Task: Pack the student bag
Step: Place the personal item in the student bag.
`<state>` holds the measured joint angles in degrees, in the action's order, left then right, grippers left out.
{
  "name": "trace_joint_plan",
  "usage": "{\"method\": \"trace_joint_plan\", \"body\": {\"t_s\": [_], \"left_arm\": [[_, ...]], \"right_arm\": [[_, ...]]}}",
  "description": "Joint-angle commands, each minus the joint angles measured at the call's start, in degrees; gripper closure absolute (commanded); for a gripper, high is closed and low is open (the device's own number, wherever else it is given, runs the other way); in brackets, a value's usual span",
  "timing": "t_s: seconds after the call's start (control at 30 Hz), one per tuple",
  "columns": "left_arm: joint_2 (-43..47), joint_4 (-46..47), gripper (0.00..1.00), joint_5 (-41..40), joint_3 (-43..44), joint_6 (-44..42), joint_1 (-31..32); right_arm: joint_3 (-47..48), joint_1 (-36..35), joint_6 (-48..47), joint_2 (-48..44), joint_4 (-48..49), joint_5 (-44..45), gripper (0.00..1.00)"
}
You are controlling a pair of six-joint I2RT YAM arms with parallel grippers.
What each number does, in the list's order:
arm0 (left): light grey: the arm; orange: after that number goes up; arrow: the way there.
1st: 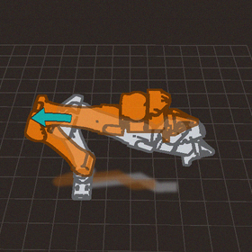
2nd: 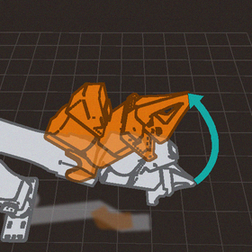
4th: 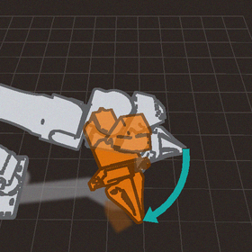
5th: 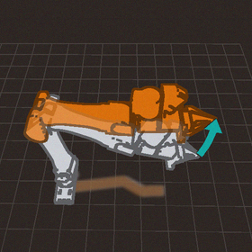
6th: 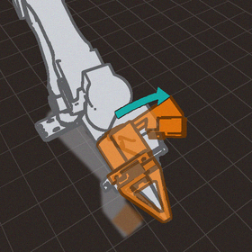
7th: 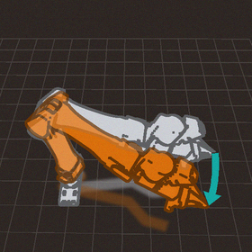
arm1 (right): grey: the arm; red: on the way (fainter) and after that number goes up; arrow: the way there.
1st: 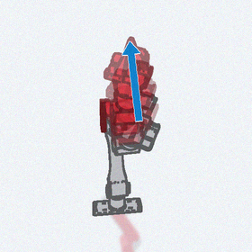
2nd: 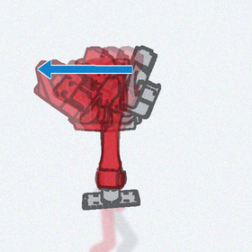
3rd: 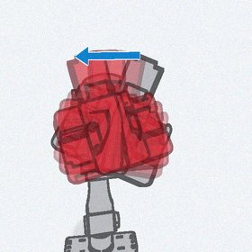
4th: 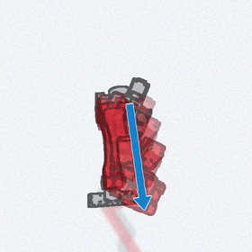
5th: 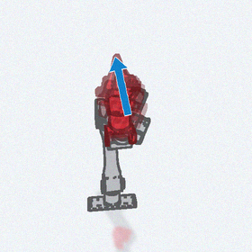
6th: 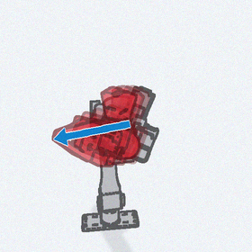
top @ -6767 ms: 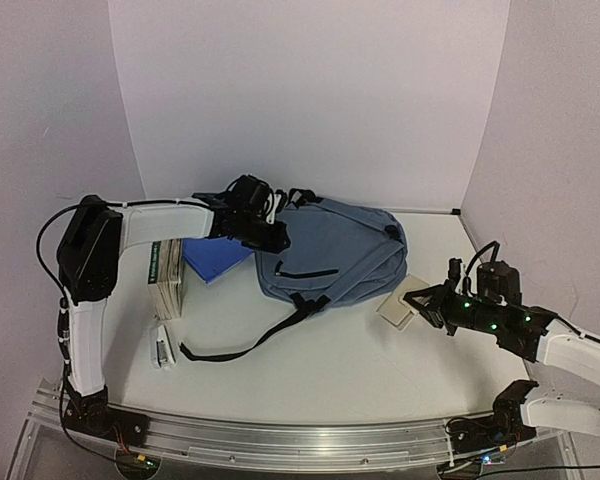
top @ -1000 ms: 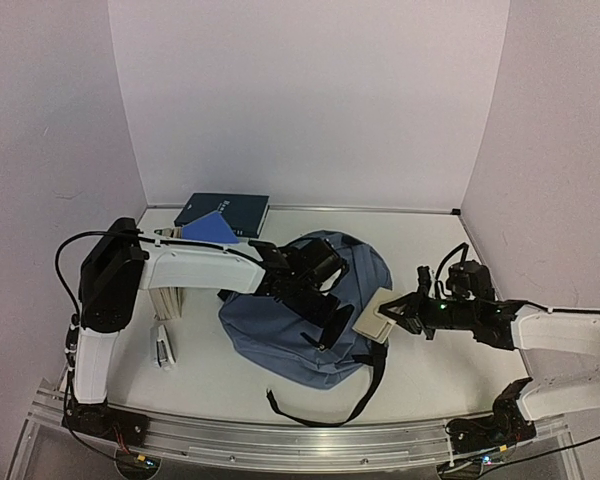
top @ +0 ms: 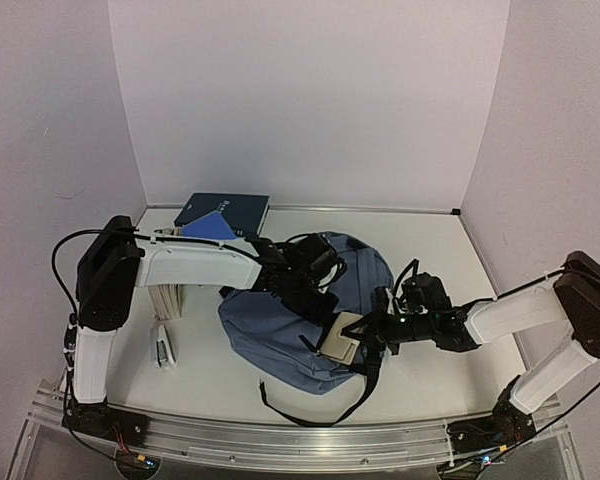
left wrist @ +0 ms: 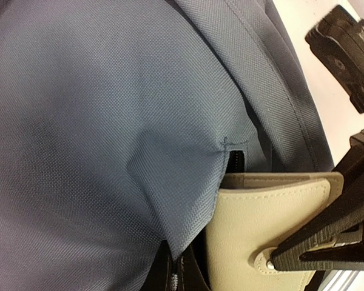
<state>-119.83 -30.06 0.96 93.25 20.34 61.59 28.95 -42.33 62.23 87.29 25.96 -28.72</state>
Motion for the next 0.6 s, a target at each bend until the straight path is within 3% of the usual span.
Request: {"method": "trace_joint_plan", "body": {"t_s": [0.0, 0.33, 0.57], "left_arm": [[5.5, 6.1, 1.0, 0.5, 2.6, 2.7, -1.0], [6.0, 9.9, 1.0, 2.9, 1.7, 4.3, -1.3], [7.6, 11.7, 1.0, 5.9, -1.1, 4.5, -1.4]], "right_arm": [[1.0, -1.4, 0.9, 0.4, 2.0, -1.3, 1.0], [0.6, -2.1, 1.4, 2.6, 1.8, -0.9, 1.0], [0.1, -2.1, 4.5, 3.7, 4.1, 4.9, 1.0]]}}
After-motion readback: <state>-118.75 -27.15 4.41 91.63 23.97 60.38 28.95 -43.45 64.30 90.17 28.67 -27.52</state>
